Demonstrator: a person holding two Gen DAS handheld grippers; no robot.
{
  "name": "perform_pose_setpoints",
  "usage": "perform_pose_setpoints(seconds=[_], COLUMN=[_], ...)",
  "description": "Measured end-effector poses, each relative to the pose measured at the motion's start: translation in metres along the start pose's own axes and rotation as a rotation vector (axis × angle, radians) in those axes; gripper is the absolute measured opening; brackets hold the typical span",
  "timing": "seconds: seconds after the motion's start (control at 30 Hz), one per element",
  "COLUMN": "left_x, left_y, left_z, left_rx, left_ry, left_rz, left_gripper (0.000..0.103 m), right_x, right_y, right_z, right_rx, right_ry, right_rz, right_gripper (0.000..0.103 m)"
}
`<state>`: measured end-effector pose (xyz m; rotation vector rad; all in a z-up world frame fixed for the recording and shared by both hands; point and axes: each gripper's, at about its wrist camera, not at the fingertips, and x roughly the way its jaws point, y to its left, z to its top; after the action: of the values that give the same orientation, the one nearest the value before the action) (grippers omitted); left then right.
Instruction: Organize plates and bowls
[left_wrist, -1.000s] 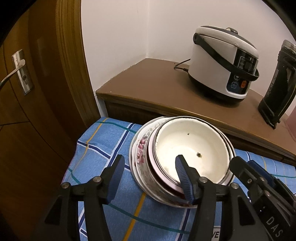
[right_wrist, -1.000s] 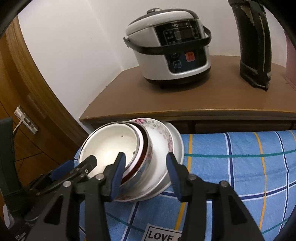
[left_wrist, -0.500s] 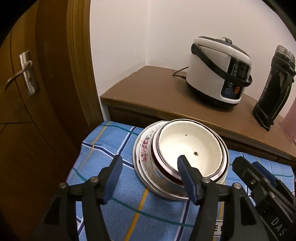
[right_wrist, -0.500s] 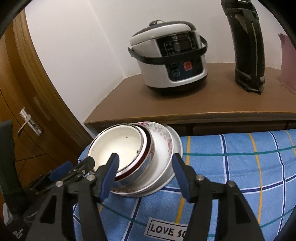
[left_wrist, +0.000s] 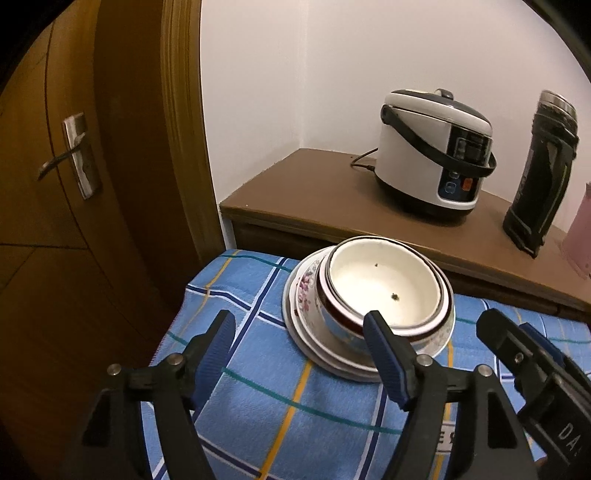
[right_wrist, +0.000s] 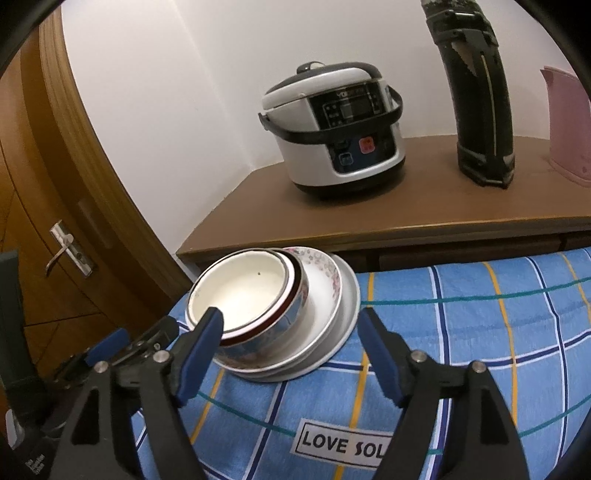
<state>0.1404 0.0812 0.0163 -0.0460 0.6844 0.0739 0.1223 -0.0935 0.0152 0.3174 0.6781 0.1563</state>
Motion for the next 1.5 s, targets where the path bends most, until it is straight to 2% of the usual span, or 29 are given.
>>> perform_pose_setpoints(seconds=[0.13,0.3,0.4,0.5,0.6,0.73,0.93,1.03,1.5], left_x=[-0.017,-0.035,-0.042,-0.048,-0.056,-0.069,-0.09,-0.097,-0.11], left_y=[-0.005,-0.007,-0.006,-0.002,-0.002,0.002,0.005,0.007,0.01], left_z=[-0.01,-0.022,-0.027,-0.032,-0.035,-0.04,-0.046,-0.048,-0.054], left_rx=[0.047,0.072,0.065,0.048,0.05,0.042,0.052,0.05,0.036], left_ry=[-0.058,-0.104,-0.107,-0.112,-0.134,-0.163,-0.214,-0.225,-0.216], left_rz=[0.021,0.012,0.007,-0.005,0.003,-0.002,0.006,-0.004,-0.04], left_gripper=[0.074,0.074,0.074,0.074,0.074,0.075,0.076,0.08,0.081], right_x=[-0.01,-0.027,-0.038,-0.046,-0.054,-0.069,-0.091,-0.1,-0.131], right_y=[0.0,0.005,0.007,0.007,0.009,0.012,0.02,0.025,0.028], right_z=[-0.006,-0.017,-0.023,-0.029,-0.035,-0.042,-0.048,-0.052,-0.063], right_rx=[-0.008,-0.04,-0.046,-0.052,-0.062,-0.082,-0.098,-0.107,-0.116], right_ry=[-0.031,-0.093,-0.123,-0.138,-0.159,-0.202,-0.258,-0.282,-0.336], right_rz=[0.0,-0.003,-0.01,-0.014,-0.02,-0.034,-0.034,-0.038,-0.07], right_gripper=[0.082,0.083,0.089,0.089,0.089,0.097,0.101,0.102,0.103])
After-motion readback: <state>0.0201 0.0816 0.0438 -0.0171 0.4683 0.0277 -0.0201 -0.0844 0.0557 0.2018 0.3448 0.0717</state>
